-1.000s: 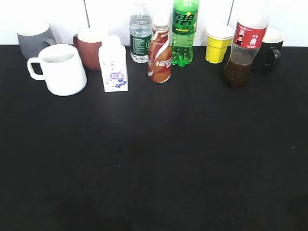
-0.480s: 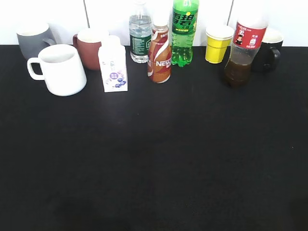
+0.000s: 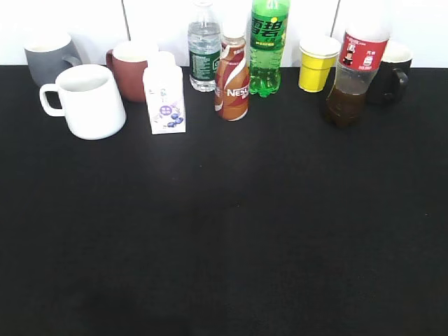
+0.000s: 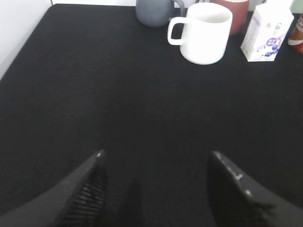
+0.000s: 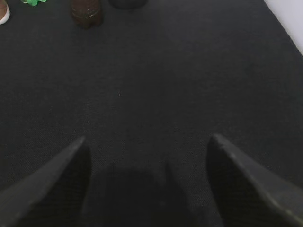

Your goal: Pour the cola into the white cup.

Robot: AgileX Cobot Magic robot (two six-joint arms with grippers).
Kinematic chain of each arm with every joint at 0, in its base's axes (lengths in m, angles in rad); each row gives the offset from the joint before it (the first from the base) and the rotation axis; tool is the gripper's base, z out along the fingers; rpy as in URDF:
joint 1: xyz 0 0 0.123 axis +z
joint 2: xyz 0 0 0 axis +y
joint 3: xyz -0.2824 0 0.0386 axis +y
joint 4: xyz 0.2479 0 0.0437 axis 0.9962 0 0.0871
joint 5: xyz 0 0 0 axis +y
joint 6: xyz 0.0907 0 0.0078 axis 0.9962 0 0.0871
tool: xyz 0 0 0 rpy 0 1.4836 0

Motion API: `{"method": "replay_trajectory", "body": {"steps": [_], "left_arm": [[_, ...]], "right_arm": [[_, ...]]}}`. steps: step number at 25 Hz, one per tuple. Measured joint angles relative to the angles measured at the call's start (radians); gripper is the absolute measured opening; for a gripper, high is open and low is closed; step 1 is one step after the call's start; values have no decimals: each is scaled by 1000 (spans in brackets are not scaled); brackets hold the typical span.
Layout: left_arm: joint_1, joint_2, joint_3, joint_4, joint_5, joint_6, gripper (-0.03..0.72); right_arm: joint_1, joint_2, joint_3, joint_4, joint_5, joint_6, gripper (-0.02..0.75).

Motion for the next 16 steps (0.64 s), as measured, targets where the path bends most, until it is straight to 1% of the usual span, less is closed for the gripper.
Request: {"method": "replay_trajectory", "body": {"steps": [16], "left_arm": [[0,0,2,0,0,0,500]], "right_arm": [[0,0,0,0,1,0,575]]}}
